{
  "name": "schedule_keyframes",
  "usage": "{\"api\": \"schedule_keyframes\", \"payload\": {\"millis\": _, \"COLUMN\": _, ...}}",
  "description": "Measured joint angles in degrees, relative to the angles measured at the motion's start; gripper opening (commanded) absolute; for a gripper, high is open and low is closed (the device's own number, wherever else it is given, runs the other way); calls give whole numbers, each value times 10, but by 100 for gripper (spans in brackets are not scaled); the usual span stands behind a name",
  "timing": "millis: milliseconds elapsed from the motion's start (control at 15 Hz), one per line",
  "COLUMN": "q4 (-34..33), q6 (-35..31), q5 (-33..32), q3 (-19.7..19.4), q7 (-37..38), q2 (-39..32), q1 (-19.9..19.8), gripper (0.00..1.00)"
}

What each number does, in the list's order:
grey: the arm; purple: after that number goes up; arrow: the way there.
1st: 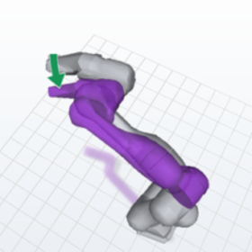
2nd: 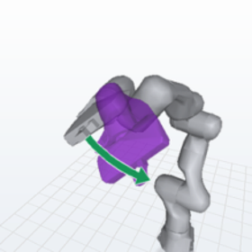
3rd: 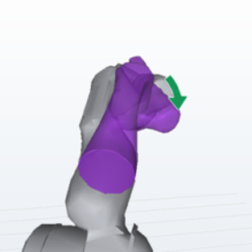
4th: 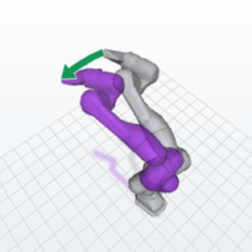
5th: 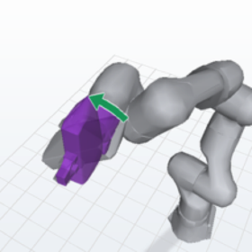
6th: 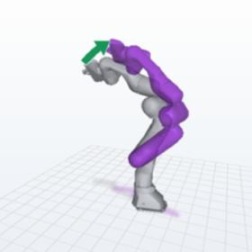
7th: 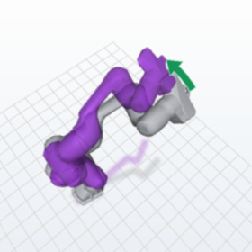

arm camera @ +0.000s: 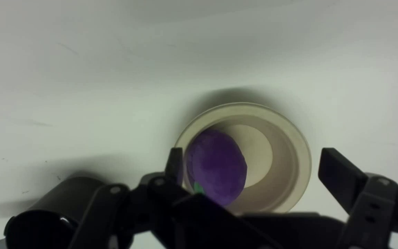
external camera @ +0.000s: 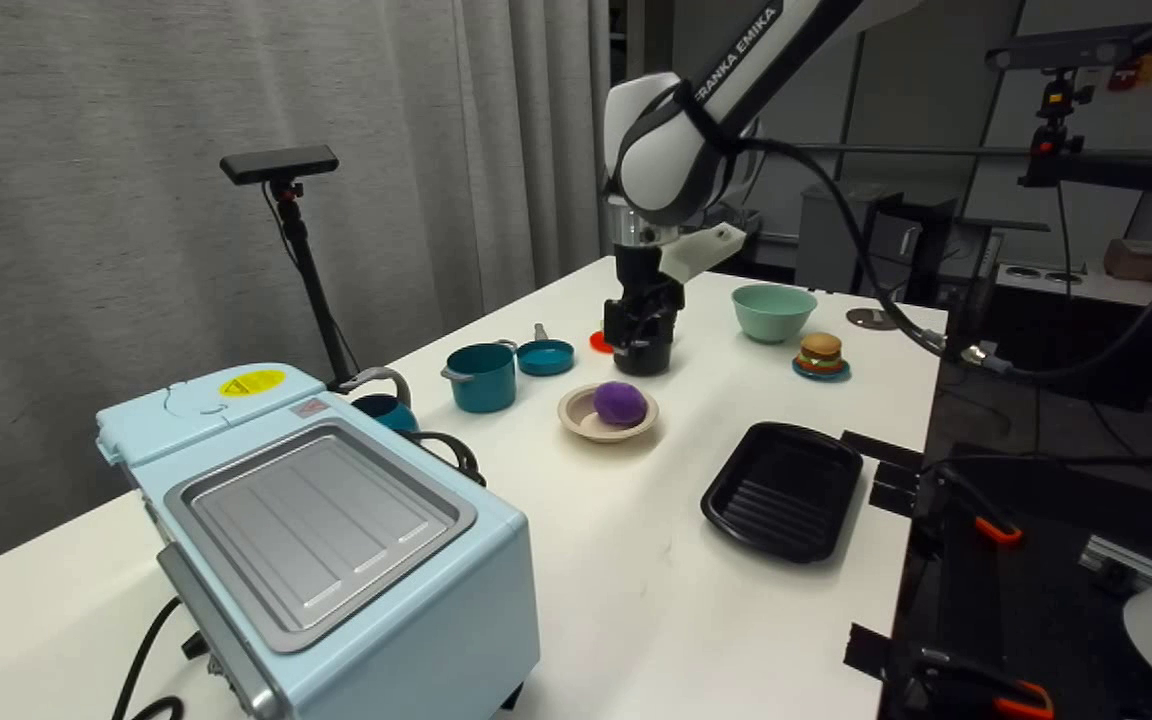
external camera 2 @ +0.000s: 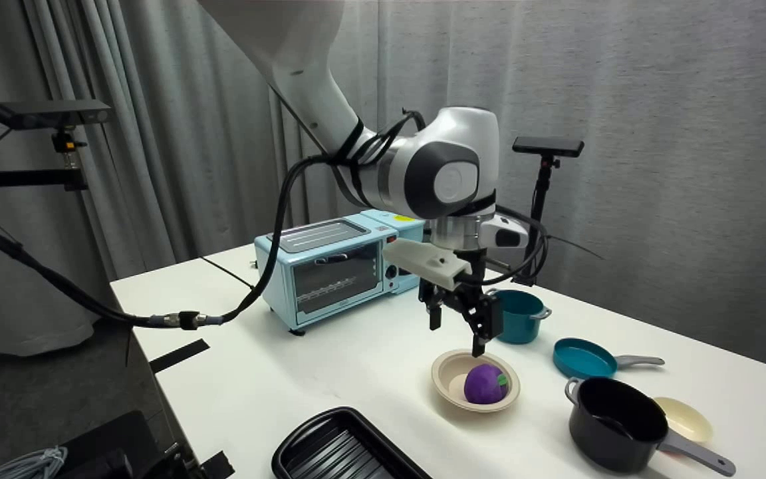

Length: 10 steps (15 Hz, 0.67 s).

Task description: Pick the purple object in the bowl and put it on the table

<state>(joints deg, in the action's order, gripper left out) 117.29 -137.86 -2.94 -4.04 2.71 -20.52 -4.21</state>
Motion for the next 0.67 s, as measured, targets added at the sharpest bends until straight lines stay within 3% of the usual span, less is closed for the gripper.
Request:
{"api": "schedule_keyframes", "payload": {"millis": 333, "q4": -40, "q6": -59, "q5": -1, "q3": -6, "q7": 28, "q2": -80, "q1": 3, "gripper": 100}}
{"api": "schedule_keyframes", "payload": {"millis": 667, "q4": -113, "q6": -62, "q5": 0, "q3": -22, "q7": 40, "q2": -150, "q1": 0, "gripper": 100}}
